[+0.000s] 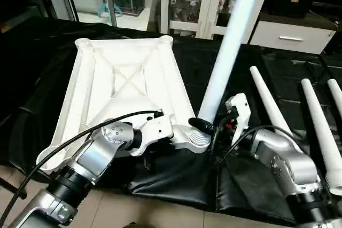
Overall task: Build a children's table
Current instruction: Insert table leg to table base
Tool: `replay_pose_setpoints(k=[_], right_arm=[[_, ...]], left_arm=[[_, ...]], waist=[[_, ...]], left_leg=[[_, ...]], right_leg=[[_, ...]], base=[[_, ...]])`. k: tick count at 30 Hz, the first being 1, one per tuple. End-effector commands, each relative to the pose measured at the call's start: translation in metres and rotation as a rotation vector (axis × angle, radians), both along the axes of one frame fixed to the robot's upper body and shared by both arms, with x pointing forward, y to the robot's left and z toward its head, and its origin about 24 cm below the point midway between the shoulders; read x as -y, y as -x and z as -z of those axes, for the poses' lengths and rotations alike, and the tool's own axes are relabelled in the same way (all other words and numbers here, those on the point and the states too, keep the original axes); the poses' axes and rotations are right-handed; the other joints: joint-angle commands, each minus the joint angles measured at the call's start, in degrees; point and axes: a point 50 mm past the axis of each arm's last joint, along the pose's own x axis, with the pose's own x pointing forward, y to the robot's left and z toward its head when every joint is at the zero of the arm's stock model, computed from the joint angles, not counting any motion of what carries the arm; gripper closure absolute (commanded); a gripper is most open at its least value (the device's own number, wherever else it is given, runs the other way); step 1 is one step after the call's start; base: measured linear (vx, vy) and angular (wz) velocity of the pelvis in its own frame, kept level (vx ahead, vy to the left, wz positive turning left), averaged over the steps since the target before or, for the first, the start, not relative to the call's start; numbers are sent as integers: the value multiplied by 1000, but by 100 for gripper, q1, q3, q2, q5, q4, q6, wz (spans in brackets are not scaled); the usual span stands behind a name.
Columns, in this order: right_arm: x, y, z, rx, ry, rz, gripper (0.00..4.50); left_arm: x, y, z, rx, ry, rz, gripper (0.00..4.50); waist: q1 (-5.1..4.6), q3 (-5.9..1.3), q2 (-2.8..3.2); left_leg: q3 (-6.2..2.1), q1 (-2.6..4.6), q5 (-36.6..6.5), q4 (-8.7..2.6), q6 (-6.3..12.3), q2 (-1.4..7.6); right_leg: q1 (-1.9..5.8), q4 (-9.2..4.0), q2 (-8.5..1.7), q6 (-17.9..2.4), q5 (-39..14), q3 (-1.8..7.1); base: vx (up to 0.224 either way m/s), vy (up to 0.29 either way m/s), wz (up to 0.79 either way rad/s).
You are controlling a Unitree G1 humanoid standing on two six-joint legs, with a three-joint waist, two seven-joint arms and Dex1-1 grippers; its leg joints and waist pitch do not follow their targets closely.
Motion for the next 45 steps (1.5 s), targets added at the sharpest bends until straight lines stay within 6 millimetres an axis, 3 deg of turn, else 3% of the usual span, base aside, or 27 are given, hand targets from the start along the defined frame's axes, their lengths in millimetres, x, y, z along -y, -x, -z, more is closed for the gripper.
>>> replay_pose_setpoints(k=[1, 7, 14, 18, 20, 22, 28, 30, 32, 33, 35, 37, 40, 43, 45], right_arm=[[10, 9, 25, -99, 5, 87, 262], [12, 25, 41, -90, -60, 174, 262], [4, 41, 52, -39, 93, 81, 262], [1, 41, 54, -57, 200, 6, 262], [0, 41, 54, -71, 216, -13, 262], [-1, 38, 53, -84, 266, -68, 262], [0, 28, 53, -179, 292, -112, 262], [1, 23, 58, -216, 305, -77, 262], [2, 21, 63, -238, 308, -44, 262], [2, 21, 63, -238, 308, -44, 262], [4, 22, 67, -237, 305, -12, 262], [5, 25, 71, -239, 297, 13, 262], [5, 33, 77, -266, 267, 21, 262], [7, 37, 83, -276, 285, 31, 262], [7, 37, 83, -275, 286, 33, 262]], left_arm=[[4, -6, -11, 62, 48, -10, 450], [6, -10, -13, 73, 61, -30, 450], [7, -14, -14, 83, 64, -40, 450], [6, -14, -15, 84, 60, -37, 450], [6, -14, -15, 83, 58, -35, 450], [5, -14, -15, 83, 57, -36, 450], [4, -15, -15, 81, 51, -36, 450], [4, -15, -15, 82, 51, -38, 450], [4, -15, -15, 83, 51, -41, 450], [4, -15, -15, 83, 51, -41, 450], [3, -16, -15, 86, 52, -46, 450], [2, -15, -15, 87, 52, -50, 450], [1, -14, -14, 85, 53, -55, 450], [1, -14, -14, 83, 54, -57, 450], [1, -14, -14, 84, 55, -57, 450]], waist=[[12, -311, -47], [8, -301, -44], [28, -288, -55], [6, -263, -79], [2, -259, -64], [-14, -259, -86], [-23, -257, -77], [-38, -233, -96], [-59, -205, -121], [-64, -205, -109], [-82, -229, -103], [-87, -245, -99], [-101, -244, -97], [-101, -238, -68], [-108, -234, -89]], left_leg=[[-236, 125, -1372, -554, -1, 609], [-244, 111, -1541, -585, -25, 607], [-246, 111, -1652, -607, -41, 614], [-260, 111, -1854, -619, -46, 605], [-274, 129, -1987, -623, -85, 607], [-283, 125, -2058, -632, -118, 611], [-294, 139, -2194, -641, -178, 614], [-309, 159, -2469, -649, -254, 607], [-354, 209, -2913, -650, -372, 604], [-366, 226, -3018, -653, -404, 599], [-392, 228, -3149, -711, -474, 607], [-380, 237, -3130, -756, -509, 621], [-365, 250, -3201, -775, -523, 620], [-349, 259, -3219, -779, -531, 622], [-353, 257, -3274, -784, -531, 622]], right_leg=[[168, -487, -598, -1219, -1454, 250], [156, -510, -602, -1135, -1625, 252], [133, -538, -599, -996, -1795, 265], [121, -574, -604, -910, -2203, 267], [101, -587, -606, -861, -2403, 272], [97, -595, -609, -824, -2466, 272], [78, -602, -610, -828, -2426, 282], [51, -635, -624, -758, -2805, 282], [-9, -707, -653, -577, -3533, 280], [-22, -718, -649, -534, -3658, 275], [10, -732, -631, -452, -3540, 249], [18, -726, -613, -512, -3100, 235], [21, -725, -601, -591, -2840, 230], [14, -737, -613, -647, -2709, 251], [22, -741, -615, -638, -2767, 252]], base=[[0, 0, 0], [0, 0, 0], [0, 0, 0], [0, 0, 0], [0, 0, 0], [0, 0, 0], [0, 0, 0], [0, 0, 0], [0, 0, 0], [0, 0, 0], [0, 0, 0], [0, 0, 0], [0, 0, 0], [0, 0, 0], [0, 0, 0]])
